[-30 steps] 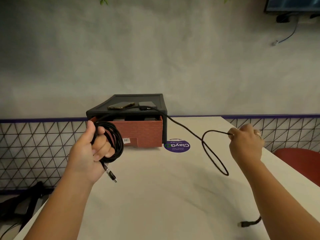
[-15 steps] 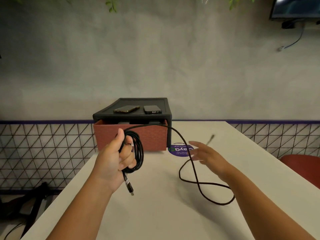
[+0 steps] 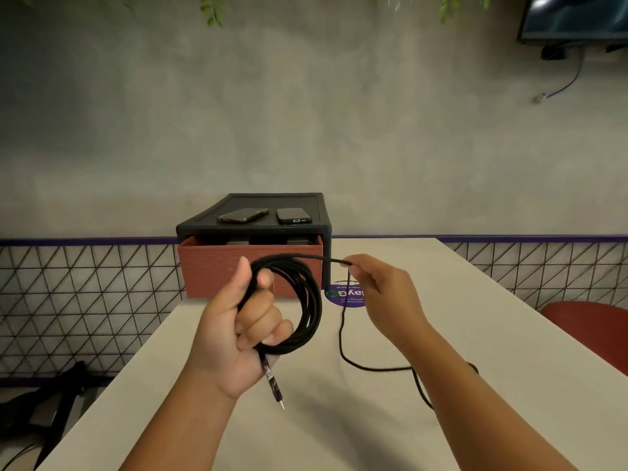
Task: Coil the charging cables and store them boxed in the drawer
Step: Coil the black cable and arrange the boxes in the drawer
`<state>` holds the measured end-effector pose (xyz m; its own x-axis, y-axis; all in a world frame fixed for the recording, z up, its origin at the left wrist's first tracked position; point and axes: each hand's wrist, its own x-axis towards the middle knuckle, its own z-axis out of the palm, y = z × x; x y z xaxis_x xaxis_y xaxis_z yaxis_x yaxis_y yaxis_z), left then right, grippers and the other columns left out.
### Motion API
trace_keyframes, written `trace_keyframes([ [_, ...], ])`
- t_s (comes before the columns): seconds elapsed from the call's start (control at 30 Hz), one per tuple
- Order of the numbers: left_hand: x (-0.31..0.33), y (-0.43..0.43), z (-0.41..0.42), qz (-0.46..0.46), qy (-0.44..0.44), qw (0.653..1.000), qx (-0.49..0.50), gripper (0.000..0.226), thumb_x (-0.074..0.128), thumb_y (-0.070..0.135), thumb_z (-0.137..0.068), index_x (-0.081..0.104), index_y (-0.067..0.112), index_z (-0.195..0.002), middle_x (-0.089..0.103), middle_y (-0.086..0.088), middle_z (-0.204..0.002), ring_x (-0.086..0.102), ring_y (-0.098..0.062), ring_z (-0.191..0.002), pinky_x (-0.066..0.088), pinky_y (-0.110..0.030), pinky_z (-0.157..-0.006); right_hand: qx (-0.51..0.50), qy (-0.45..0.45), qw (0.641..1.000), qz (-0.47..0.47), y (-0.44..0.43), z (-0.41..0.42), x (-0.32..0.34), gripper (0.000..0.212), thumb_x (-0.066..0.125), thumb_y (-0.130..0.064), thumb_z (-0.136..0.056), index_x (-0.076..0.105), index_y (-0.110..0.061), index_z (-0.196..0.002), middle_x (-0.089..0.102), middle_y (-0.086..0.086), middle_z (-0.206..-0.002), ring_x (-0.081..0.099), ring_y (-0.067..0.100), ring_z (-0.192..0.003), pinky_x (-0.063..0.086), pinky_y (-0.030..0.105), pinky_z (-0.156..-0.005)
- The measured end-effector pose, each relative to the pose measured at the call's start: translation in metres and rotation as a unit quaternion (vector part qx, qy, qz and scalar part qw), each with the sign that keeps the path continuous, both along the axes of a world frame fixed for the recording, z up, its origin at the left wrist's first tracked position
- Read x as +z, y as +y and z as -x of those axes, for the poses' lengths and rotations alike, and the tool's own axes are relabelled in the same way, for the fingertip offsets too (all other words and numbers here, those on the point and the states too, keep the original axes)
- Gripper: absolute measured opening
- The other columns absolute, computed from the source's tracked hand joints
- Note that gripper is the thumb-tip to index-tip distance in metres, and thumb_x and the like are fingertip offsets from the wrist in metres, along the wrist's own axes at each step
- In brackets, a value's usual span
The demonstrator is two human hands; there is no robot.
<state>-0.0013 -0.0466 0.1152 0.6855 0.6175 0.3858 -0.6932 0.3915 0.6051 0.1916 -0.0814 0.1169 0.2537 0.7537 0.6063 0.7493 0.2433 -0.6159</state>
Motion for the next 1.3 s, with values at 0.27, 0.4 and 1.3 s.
trace_keyframes([
  [0.27, 0.014, 0.002, 0.010, -0.022, -0.016, 0.998, 0.061, 0.053, 0.060, 0.015, -0.081, 0.050, -0.007, -0.128, 0.042, 0.002, -0.055, 0.038, -0.009, -0.045, 0.046, -0.026, -0.055, 0.124, -0.142, 0.961, 0.202, -0.010, 0.038, -0.066, 0.032, 0.045, -0.018, -0.096, 0.058, -0.027, -0.125, 0.066, 0.002, -0.115, 0.058, 0.022, -0.105, 0.044, 0.029, -0.084],
  [0.4, 0.007, -0.016, -0.006, -0.024, 0.114, 0.962, 0.246, 0.039, 0.045, 0.012, -0.088, 0.046, 0.006, -0.126, 0.038, 0.005, -0.050, 0.033, -0.006, -0.038, 0.039, -0.020, -0.045, 0.182, -0.207, 0.935, 0.223, -0.032, 0.057, -0.048, 0.024, 0.047, -0.024, -0.095, 0.059, -0.020, -0.116, 0.062, 0.013, -0.092, 0.050, 0.027, -0.081, 0.041, 0.034, -0.070],
  [1.3, -0.001, -0.032, -0.005, -0.413, 0.535, 0.668, 0.310, 0.043, 0.065, 0.045, -0.081, 0.053, 0.032, -0.120, 0.056, 0.019, -0.078, 0.058, 0.001, -0.079, 0.037, -0.009, -0.068, 0.011, -0.339, 0.937, 0.085, -0.028, -0.018, -0.025, 0.020, 0.069, -0.021, -0.079, 0.073, -0.021, -0.099, 0.067, -0.003, -0.095, 0.062, 0.022, -0.089, 0.045, 0.027, -0.074],
])
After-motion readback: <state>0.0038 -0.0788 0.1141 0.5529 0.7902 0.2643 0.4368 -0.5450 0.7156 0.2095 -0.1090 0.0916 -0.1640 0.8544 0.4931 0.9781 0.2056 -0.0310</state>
